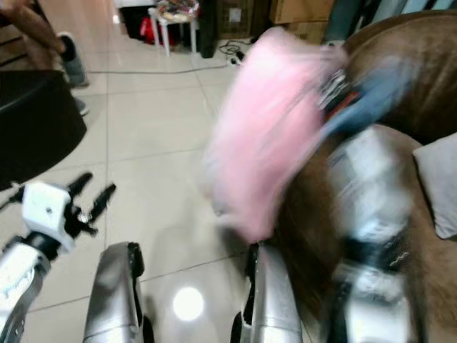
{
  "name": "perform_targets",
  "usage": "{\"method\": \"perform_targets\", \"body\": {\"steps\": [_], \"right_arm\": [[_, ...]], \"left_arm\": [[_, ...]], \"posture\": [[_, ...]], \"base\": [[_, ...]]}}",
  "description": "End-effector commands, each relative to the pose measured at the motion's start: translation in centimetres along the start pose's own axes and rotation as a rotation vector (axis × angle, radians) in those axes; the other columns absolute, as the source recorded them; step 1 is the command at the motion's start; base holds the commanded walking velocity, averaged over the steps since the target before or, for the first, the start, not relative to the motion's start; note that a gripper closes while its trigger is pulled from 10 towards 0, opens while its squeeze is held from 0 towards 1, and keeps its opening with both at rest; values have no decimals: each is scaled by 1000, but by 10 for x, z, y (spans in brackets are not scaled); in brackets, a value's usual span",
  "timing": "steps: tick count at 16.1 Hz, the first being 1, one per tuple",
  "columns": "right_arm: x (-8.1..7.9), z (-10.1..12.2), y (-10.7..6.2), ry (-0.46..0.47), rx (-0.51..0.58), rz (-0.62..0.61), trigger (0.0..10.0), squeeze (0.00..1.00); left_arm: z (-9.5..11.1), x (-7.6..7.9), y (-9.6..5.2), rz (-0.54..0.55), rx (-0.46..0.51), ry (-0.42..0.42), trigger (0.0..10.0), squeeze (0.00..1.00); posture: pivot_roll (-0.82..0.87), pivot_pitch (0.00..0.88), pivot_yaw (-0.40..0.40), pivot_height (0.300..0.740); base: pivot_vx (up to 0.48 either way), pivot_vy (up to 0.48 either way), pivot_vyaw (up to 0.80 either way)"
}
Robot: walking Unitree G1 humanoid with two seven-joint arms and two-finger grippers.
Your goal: Move the pillow to the sofa from floor
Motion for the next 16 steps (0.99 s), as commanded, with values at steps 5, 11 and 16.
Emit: {"method": "perform_targets", "body": {"steps": [5,11,16], "right_arm": [[-7,36,20,-325,27,-79,10000,0],[-27,-36,5,-318,-162,-111,10000,0],[-38,-52,-9,-269,-209,-143,10000,0]], "left_arm": [[43,-11,21,112,96,26,10000,0],[38,-10,18,147,40,23,10000,0],[33,-25,22,215,6,45,10000,0]], "posture": [[52,0,-85,486],[48,0,-79,551],[27,0,-61,601]], "base": [[0,0,0],[0,0,0],[0,0,0]]}}
Point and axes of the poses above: a point about 5 cm out from each wrist's last joint towards the gripper, its own y axis pointing out of the wrist towards the gripper, its own z axis along the axis of the wrist's last joint, x = y × z, the point moved 4 cm from there along y, pointing out of the wrist towards the gripper, and after that the axes turned 6 degrees about y, right-handed, at the moved point
